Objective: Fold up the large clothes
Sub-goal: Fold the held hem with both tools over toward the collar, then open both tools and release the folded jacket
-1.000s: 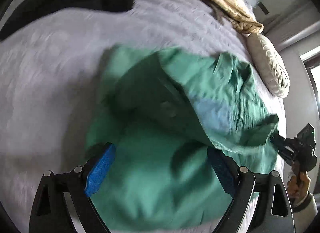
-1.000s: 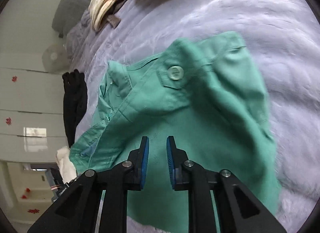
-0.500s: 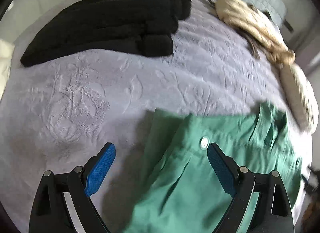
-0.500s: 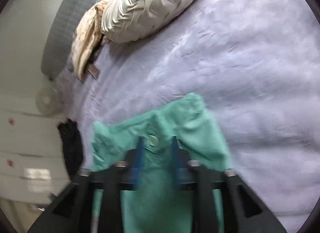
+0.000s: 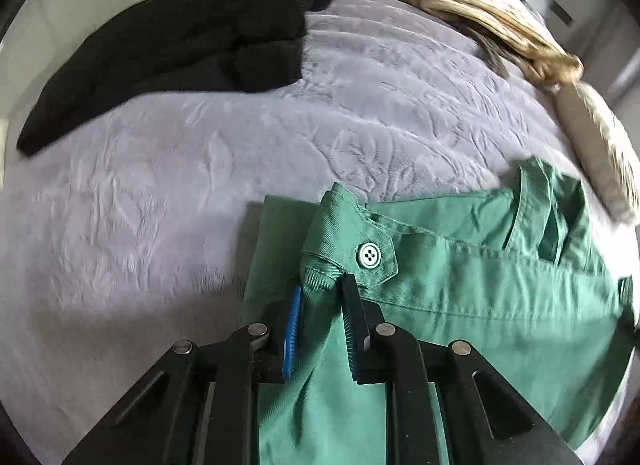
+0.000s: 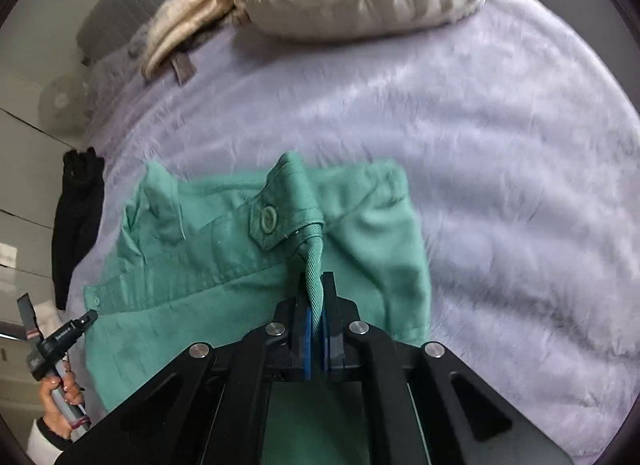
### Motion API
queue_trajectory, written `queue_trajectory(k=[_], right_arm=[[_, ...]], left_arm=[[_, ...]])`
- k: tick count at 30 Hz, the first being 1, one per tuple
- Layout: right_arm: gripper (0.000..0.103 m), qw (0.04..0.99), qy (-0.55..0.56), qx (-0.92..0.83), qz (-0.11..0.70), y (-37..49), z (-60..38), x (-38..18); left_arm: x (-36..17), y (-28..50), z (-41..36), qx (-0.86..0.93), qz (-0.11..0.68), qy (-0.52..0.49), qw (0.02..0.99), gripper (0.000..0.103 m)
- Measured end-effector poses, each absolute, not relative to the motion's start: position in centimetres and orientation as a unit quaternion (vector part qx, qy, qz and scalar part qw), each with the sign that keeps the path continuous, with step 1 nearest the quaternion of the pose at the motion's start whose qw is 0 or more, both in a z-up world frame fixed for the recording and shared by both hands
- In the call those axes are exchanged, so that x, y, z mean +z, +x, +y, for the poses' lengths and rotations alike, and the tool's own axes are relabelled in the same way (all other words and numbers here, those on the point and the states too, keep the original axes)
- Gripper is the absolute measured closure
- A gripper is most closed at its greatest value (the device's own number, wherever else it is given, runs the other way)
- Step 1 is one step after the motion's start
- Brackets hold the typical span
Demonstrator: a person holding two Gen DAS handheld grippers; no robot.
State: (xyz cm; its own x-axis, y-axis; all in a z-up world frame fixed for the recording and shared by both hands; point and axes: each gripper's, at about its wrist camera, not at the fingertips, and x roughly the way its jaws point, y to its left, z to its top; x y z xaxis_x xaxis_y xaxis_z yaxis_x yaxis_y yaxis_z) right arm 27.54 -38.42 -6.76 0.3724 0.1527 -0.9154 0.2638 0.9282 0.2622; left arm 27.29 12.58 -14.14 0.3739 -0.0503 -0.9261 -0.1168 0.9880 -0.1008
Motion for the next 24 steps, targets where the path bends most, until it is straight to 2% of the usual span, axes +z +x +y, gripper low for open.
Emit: queue_trajectory(k=[4,6,7,10,17,21,24], right_arm=[[0.098,0.784,0.186,-0.041,0.591,28.2,-40.0,-9.9],[0.098,0.778,0.201,-0.046,0.593,28.0,-40.4,-11.4],[0.096,0.779,0.208,-0.05,0.589,27.8,-40.4,-11.4],[0.084,0.774,0.228,-0.059,0.588,26.8,-41.2,-10.2],[0.084,0.811,0.204,-0.063,0.545,22.9,-40.6,-4.7],[0.084,0.806,0.199,-0.011,0.558,20.0,-37.4,-4.3],[0.084,0.788,0.181,0.012,0.588,18.3,-34.9,-6.1]], left_arm=[[-16.2,27.5,12.2,0.037,0.564,-0.044,0.824,0.073],[-16.0,27.1,12.0,0.064,0.553,-0.02,0.831,0.057],[-15.7,26.9,12.1,0.081,0.549,-0.005,0.832,0.043],[-13.9,25.8,13.4,0.097,0.54,0.016,0.836,0.042],[-9.5,20.2,15.8,0.077,0.53,-0.016,0.845,0.042],[-10.9,17.4,13.8,0.046,0.547,-0.017,0.836,0.042],[-13.7,16.0,12.9,0.051,0.576,-0.023,0.816,0.042]])
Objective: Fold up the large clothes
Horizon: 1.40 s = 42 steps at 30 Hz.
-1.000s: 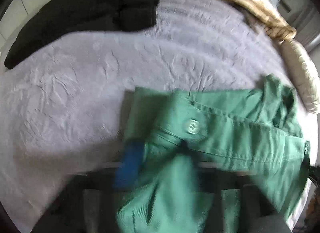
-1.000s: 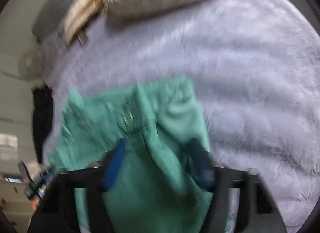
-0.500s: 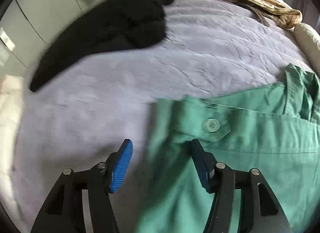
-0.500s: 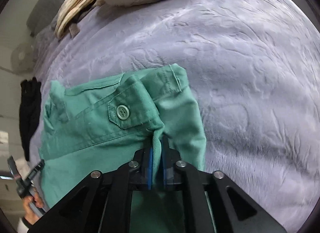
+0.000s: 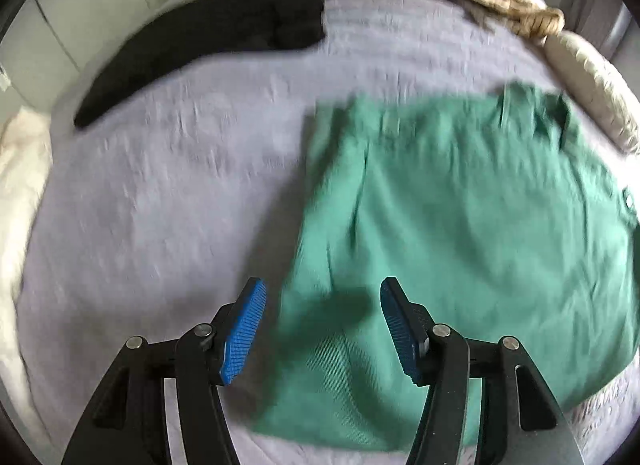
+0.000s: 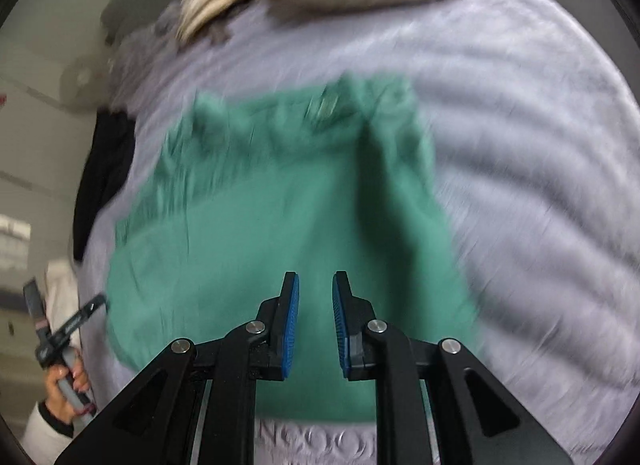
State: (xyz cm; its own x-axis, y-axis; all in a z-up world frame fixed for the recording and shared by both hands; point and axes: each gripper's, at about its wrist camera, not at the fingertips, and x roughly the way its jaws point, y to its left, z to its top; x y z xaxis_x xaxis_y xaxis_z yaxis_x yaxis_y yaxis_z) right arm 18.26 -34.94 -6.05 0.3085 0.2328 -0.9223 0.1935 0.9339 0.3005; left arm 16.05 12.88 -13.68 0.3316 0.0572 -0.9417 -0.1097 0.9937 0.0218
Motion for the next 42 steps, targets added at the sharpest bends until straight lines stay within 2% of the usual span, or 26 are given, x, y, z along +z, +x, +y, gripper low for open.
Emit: queue_trajectory(k=[4,6,9,14,18,23,29,32,34,36,38,40,41,42], right_arm=[[0.084,0.776,0.156,-0.018,0.61,15.9,-34.7,-7.9],[0.085,0.771,0.151,-0.052,0.616,14.8,-36.1,-8.7],[0.09,0.757,0.151,-0.091,0.629,13.3,-38.6,-10.3],[0.088,0.755,0.156,-0.105,0.628,12.0,-39.1,-9.9],[0.086,0.753,0.175,-0.1,0.627,10.8,-37.1,-8.5],[0.086,0.748,0.198,-0.067,0.629,8.9,-32.5,-7.5],[0.086,0.734,0.226,-0.011,0.64,6.8,-25.4,-7.9],[0.078,0.721,0.236,0.01,0.652,6.4,-22.4,-8.6],[0.056,0.712,0.247,0.013,0.657,5.4,-21.1,-8.9],[0.051,0.71,0.253,0.015,0.658,5.0,-19.9,-9.1],[0.05,0.706,0.255,0.015,0.661,4.2,-18.6,-9.1],[0.039,0.701,0.259,0.013,0.665,3.8,-17.7,-9.3],[0.036,0.698,0.26,0.012,0.667,3.6,-17.1,-9.4],[0.033,0.697,0.26,0.012,0.668,3.8,-16.6,-9.6]], left_arm=[[-16.5,14.1,14.4,0.068,0.593,-0.031,0.802,0.041],[-17.1,13.2,16.0,0.061,0.6,-0.071,0.794,0.041],[-16.6,12.6,17.2,0.063,0.6,-0.09,0.792,0.041],[-16.1,11.7,18.3,0.062,0.598,-0.085,0.794,0.041],[-15.8,10.6,19.7,0.064,0.6,-0.098,0.791,0.041],[-17.4,9.1,21.4,0.098,0.631,-0.056,0.768,0.041],[-15.1,7.1,23.3,0.086,0.612,-0.079,0.782,0.041],[-14.0,6.0,23.7,0.067,0.612,-0.081,0.784,0.041],[-13.6,5.4,23.4,0.049,0.618,-0.074,0.781,0.041],[-13.4,4.8,22.7,0.032,0.625,-0.06,0.777,0.041],[-13.3,4.6,22.2,0.024,0.629,-0.044,0.776,0.041],[-13.2,3.9,21.6,0.014,0.631,-0.031,0.775,0.041],[-13.2,3.6,21.4,0.008,0.633,-0.03,0.774,0.037],[-13.2,3.2,21.3,0.002,0.636,-0.03,0.771,0.028]])
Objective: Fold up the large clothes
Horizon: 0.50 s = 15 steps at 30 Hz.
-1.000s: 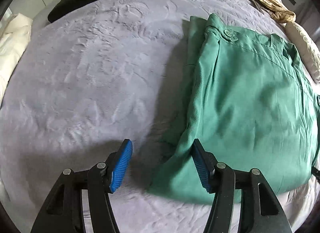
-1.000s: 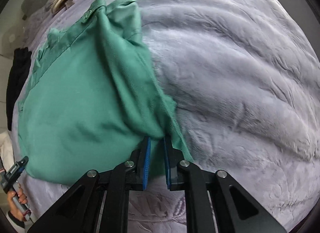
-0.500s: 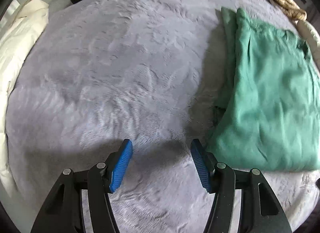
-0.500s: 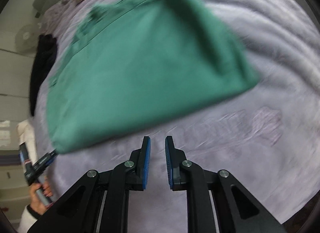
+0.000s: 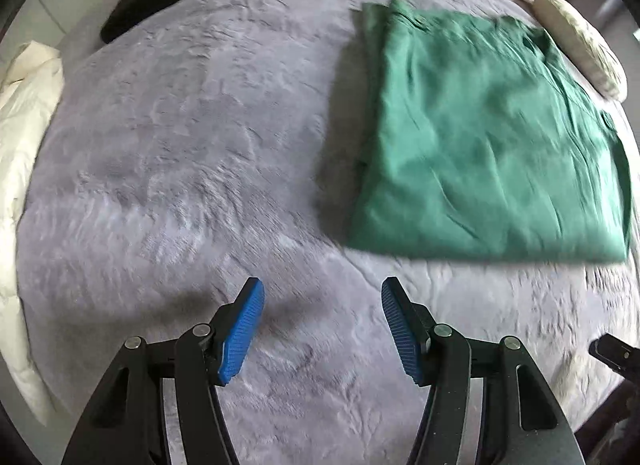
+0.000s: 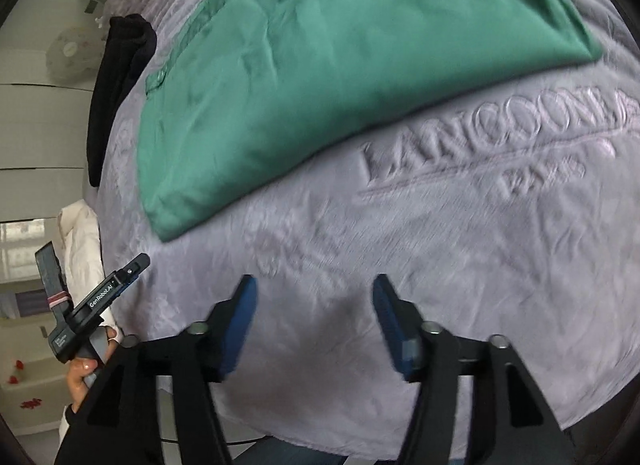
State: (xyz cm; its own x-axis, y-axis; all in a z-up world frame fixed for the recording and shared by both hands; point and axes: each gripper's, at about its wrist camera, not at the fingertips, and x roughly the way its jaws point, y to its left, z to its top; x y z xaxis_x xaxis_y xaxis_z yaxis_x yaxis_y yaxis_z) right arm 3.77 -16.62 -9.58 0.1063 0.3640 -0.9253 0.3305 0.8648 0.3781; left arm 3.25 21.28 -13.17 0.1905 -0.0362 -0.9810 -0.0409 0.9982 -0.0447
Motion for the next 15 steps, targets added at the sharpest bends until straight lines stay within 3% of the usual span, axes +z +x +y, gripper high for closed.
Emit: queue_trajectory(k=[1,2,7,8,9,15], right_arm=[[0.032,0.697,0.258,0.013,0.669,3.5,-16.2,-9.6],[0.032,0.697,0.257,0.013,0.669,3.4,-15.8,-9.6],[0.031,0.696,0.258,0.012,0.67,2.9,-14.4,-9.7],[0.029,0.696,0.259,0.011,0.67,2.8,-14.2,-9.7],[0.02,0.696,0.26,0.011,0.669,2.7,-14.1,-9.8],[0.018,0.703,0.264,0.022,0.66,2.3,-13.5,-9.7]], left_arm=[[-13.1,3.0,21.2,0.001,0.634,-0.031,0.773,0.008],[-13.0,2.8,21.0,0.001,0.627,-0.032,0.778,0.002],[-12.6,1.2,20.7,-0.007,0.623,-0.026,0.782,0.002],[-12.6,0.8,20.8,-0.009,0.624,-0.028,0.781,0.002],[-12.7,0.8,20.8,-0.01,0.626,-0.029,0.779,0.002],[-13.2,3.1,19.7,-0.005,0.629,-0.018,0.777,0.002]])
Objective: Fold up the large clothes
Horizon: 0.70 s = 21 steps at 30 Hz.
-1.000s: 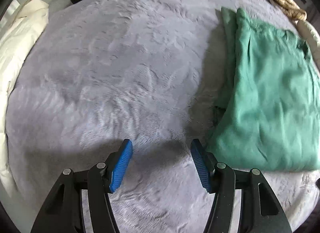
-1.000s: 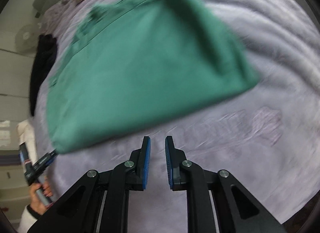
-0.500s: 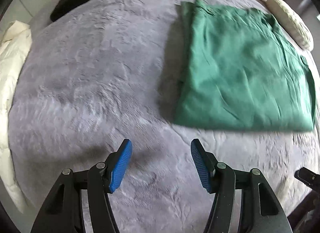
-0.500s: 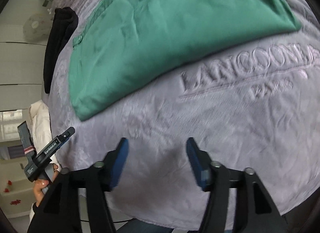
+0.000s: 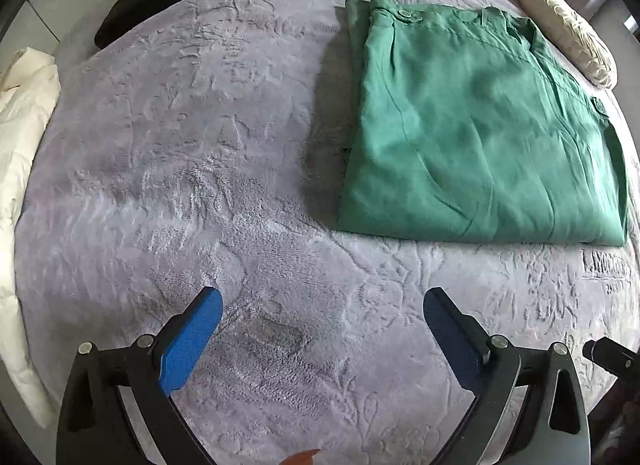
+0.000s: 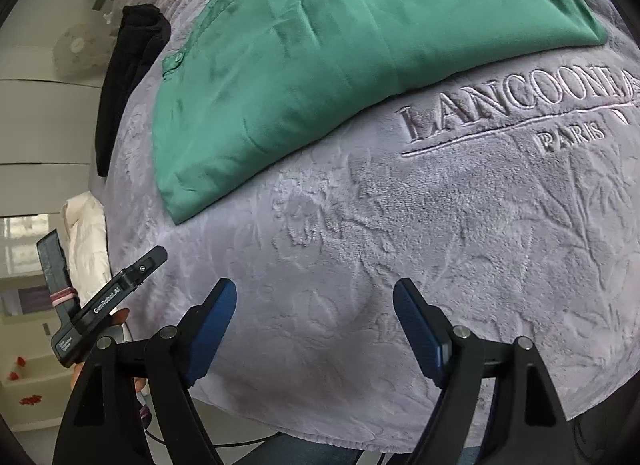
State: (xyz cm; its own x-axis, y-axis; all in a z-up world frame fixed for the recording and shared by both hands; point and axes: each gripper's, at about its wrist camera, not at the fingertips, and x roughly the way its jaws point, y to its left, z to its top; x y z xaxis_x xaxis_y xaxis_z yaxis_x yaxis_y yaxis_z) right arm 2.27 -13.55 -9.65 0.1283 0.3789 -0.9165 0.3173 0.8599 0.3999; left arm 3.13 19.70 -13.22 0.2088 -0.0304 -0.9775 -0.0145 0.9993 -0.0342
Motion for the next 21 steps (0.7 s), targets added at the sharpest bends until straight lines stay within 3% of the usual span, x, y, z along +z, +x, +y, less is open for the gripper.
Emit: queue_trajectory(k=[4,5,6,15,21], right_arm=[[0.018,0.71,0.263,0.037,0.652,2.3,-13.3,-9.6],[0.013,0.711,0.265,0.041,0.65,2.3,-13.2,-9.6],[0.001,0.711,0.266,0.045,0.65,2.3,-13.0,-9.7],[0.0,0.685,0.29,0.082,0.663,2.8,-11.4,-12.5],[0.0,0.705,0.324,0.087,0.625,3.3,-11.7,-13.1]], left_arm=[[-13.9,4.6,17.8,-0.006,0.632,-0.012,0.774,0.002],[-14.0,4.6,17.7,-0.006,0.633,-0.011,0.774,0.002],[-14.1,4.6,17.5,-0.006,0.634,-0.009,0.773,0.002],[-16.0,5.8,15.8,0.006,0.635,-0.01,0.772,0.002],[-18.2,6.5,15.4,-0.009,0.648,-0.011,0.762,0.002]])
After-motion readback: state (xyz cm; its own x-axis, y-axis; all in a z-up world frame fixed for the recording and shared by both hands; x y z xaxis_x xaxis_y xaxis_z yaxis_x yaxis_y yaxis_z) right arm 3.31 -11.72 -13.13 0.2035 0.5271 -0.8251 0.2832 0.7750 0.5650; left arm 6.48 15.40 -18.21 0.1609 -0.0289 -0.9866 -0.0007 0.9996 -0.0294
